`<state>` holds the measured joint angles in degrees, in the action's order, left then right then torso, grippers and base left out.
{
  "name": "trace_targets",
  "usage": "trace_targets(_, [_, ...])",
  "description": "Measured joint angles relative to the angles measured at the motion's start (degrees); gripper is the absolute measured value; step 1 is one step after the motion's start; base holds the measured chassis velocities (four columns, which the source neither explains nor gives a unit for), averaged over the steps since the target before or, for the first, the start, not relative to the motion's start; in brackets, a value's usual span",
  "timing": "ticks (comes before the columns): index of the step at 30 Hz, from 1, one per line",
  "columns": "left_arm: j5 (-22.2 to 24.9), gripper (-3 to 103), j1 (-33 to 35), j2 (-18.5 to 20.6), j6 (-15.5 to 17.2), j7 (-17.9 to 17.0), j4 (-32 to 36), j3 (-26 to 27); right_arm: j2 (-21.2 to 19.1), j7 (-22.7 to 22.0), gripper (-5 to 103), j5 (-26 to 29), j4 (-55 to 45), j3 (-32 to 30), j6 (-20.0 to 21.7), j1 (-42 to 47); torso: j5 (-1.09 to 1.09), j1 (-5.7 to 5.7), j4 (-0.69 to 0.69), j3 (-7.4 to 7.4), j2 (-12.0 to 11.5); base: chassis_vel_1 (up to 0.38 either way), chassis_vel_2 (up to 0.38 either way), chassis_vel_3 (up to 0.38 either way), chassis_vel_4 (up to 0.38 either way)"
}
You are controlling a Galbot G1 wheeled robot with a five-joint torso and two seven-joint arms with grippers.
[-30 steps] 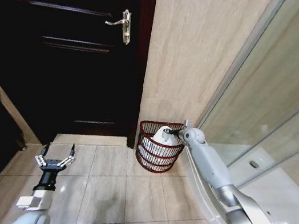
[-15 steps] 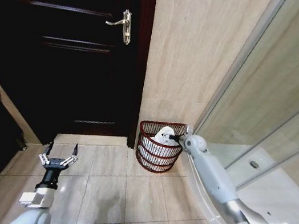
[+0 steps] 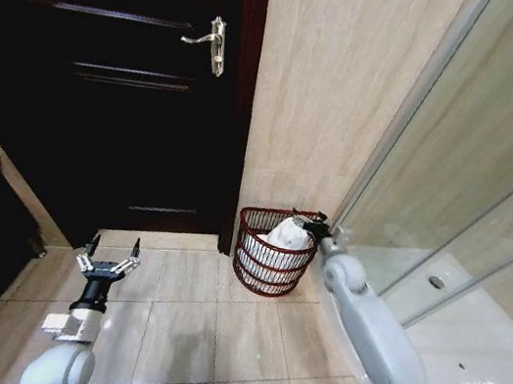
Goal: Discard the used towel into the hamper.
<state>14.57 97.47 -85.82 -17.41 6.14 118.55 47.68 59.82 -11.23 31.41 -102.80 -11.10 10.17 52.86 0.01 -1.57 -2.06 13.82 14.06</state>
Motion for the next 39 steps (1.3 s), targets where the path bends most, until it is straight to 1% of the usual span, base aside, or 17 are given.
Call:
trace_targets(1, [0.0,100,0.0,0.0,0.0,0.0,0.0,0.0,0.0,0.0,100,0.0,0.0,0.0,0.0,0.0,0.0,0.0,0.0,0.0,0.0,0.0,0.0,0.0,0.0])
trace_targets(2, [0.1,100,-0.2,0.3,0.2,-0.1,0.0,-1.1,0.9,0.0,100,-3.7,-2.5,-1.5,-1.9,3.4,0.0,0.0,0.0,0.0,0.0,0.0,0.0,0.0,0.0])
trace_targets(4, [-1.0,100,-0.6,0.8,1.3,-0.7,0.0,-3.2,3.2,-0.4,100,-8.8,-7.1,-3.5,-3.6,9.2,-0.01,0.0,-0.03,0.0,0.0,0.0,0.0,0.0,0.0])
trace_targets(5, [-1.0,100,-0.6,0.8,1.3,-0.7,0.0,-3.2,3.2,-0.4,100,-8.8,-7.1,-3.5,-3.6,9.2,-0.01,0.0,-0.03,0.0,0.0,0.0,0.0,0.0,0.0])
trace_targets(8, [-1.6,100,-1.0,1.6,2.0,-1.0,0.1,-4.7,6.1,0.1,100,-13.2,-10.1,-6.2,-5.6,15.3,-0.01,0.0,-0.04,0.0,0.0,0.0,0.0,0.0,0.0])
trace_targets(9, [-1.6,100,-1.0,1.6,2.0,-1.0,0.1,-4.7,6.1,0.1,100,-13.2,-10.1,-6.2,-5.6,15.3,-0.01,0.0,-0.04,0.0,0.0,0.0,0.0,0.0,0.0])
trace_targets(12, [-1.1,100,-1.2,2.5,2.3,-1.1,0.1,-5.1,8.8,2.1,100,-17.2,-11.6,-10.4,-7.8,20.2,-0.01,0.0,-0.03,0.0,0.0,0.0,0.0,0.0,0.0])
trace_targets(14, [0.8,100,-1.2,4.2,2.8,-0.7,0.1,-5.3,11.2,4.5,100,-20.4,-13.2,-13.9,-9.5,23.8,-0.01,0.0,-0.02,0.0,0.0,0.0,0.0,0.0,0.0])
trace_targets(15, [0.8,100,-1.2,4.2,2.8,-0.7,0.1,-5.3,11.2,4.5,100,-20.4,-13.2,-13.9,-9.5,23.8,-0.01,0.0,-0.02,0.0,0.0,0.0,0.0,0.0,0.0])
trace_targets(17, [2.7,100,-1.8,5.7,3.1,-0.3,-0.6,-5.7,14.4,7.1,100,-23.0,-15.3,-17.5,-11.3,27.8,0.0,0.0,-0.03,0.0,0.0,0.0,0.0,0.0,0.0])
trace_targets(18, [3.0,100,-2.1,6.1,3.1,-0.2,-1.0,-5.8,15.9,8.0,100,-23.6,-16.5,-19.1,-12.1,29.7,-0.02,0.0,-0.02,0.0,0.0,0.0,0.0,0.0,0.0])
trace_targets(21, [3.2,100,-2.4,6.5,3.2,0.0,-1.1,-6.3,17.9,9.1,100,-24.3,-18.3,-21.1,-13.5,32.8,-0.01,0.0,-0.02,0.0,0.0,0.0,0.0,0.0,0.0])
trace_targets(23, [3.2,100,-2.4,6.7,4.0,0.0,-0.7,-6.9,19.9,10.2,100,-25.4,-20.4,-23.1,-15.3,36.7,-0.02,0.0,-0.02,0.0,0.0,0.0,0.0,0.0,0.0])
trace_targets(27, [2.2,100,-1.9,6.7,4.7,-0.4,0.1,-7.5,22.2,10.8,100,-26.4,-22.4,-23.9,-17.3,40.9,-0.02,0.0,-0.02,0.0,0.0,0.0,0.0,0.0,0.0])
trace_targets(33, [1.2,100,-0.6,7.0,3.8,-0.5,0.7,-7.6,23.2,10.7,100,-27.1,-23.1,-23.9,-18.5,44.5,-0.02,0.0,-0.03,0.0,0.0,0.0,0.0,0.0,0.0])
trace_targets(36, [-0.2,100,0.0,7.2,2.7,-0.5,0.8,-7.5,23.3,10.4,100,-27.8,-21.5,-23.7,-20.9,45.9,-0.01,-0.01,-0.04,0.01,0.0,0.0,0.0,0.0,0.0])
trace_targets(39, [-1.0,100,-0.1,7.2,2.5,-0.5,0.8,-8.1,24.0,10.2,100,-28.1,-21.3,-23.8,-21.9,46.8,0.0,-0.01,-0.04,0.01,0.0,0.0,0.0,0.0,0.0])
